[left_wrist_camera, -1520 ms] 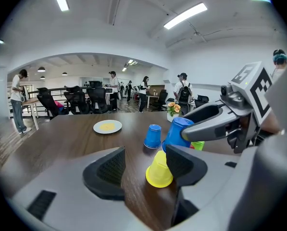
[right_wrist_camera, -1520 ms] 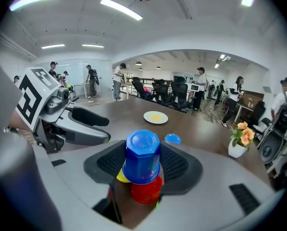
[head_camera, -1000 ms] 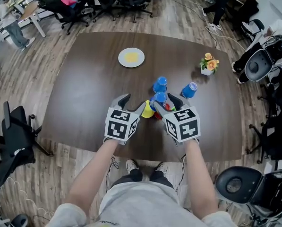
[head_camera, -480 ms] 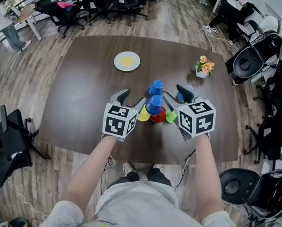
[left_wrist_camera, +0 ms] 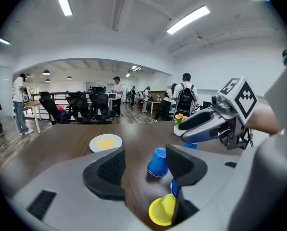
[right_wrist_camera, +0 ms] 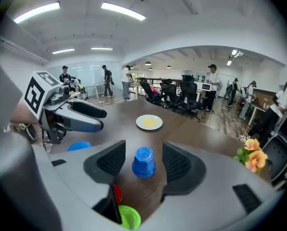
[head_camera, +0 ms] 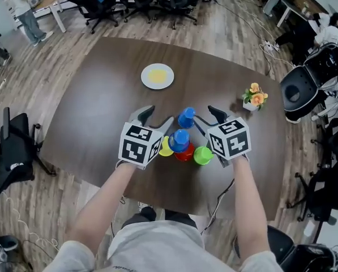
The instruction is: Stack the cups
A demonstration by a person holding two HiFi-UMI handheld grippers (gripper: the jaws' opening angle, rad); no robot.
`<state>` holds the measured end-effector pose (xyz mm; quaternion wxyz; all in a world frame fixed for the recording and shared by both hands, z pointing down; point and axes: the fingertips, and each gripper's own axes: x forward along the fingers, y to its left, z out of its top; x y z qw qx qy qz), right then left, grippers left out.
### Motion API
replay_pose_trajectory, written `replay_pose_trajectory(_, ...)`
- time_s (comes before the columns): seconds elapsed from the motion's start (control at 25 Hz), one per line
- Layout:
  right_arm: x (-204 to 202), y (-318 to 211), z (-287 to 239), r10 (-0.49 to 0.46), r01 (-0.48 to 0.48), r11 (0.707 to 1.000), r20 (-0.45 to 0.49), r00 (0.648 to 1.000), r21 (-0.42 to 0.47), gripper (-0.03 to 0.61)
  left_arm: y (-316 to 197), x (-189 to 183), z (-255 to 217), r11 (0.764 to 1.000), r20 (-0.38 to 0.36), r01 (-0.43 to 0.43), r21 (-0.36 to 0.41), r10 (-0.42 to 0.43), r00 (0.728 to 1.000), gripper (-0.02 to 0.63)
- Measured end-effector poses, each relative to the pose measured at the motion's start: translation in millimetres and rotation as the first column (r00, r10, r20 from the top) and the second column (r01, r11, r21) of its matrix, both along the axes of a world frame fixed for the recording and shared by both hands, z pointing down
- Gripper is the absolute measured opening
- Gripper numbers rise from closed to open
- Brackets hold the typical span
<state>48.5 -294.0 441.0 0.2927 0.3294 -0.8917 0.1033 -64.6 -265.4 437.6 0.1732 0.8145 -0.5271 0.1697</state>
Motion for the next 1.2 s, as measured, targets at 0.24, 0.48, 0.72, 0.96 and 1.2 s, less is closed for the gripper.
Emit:
replay_pose_trajectory(0.24,-14,-14,39,-0.126,0.122,0.991,-0.059,0.990,-0.060,0.225,-12,-5,10,0.998,0.015,0.058,-0.023,-0.058,0.998,0.262)
replay_pose_trajectory(0.48,-21,-25,63,-0.157,0.149,0.983,-0.072,0.985,-0.108,0.227,-15,-13,18,0.994,0.029,0.101,-0.039,-0.100,0.995,0.261)
replay_pose_trajectory(0.72,-32,-27,78,-0.172,0.160,0.976,-0.070,0.983,-0.151,0.239,-14,-22,24,0.990,0.032,0.128,-0.052,-0.127,0.991,0.261)
replay_pose_trajectory(0.96,-33,-27,92,-0.164,0.143,0.973,-0.109,0.980,-0.180,0.239,-11,-29,27,0.988,0.032,0.140,-0.059,-0.138,0.990,0.261)
replay_pose_trajectory(1.2,-28,-29,88,-0.146,0.126,0.978,-0.120,0.982,-0.165,0.219,-10,-30,26,0.989,0.030,0.132,-0.061,-0.130,0.991,0.261)
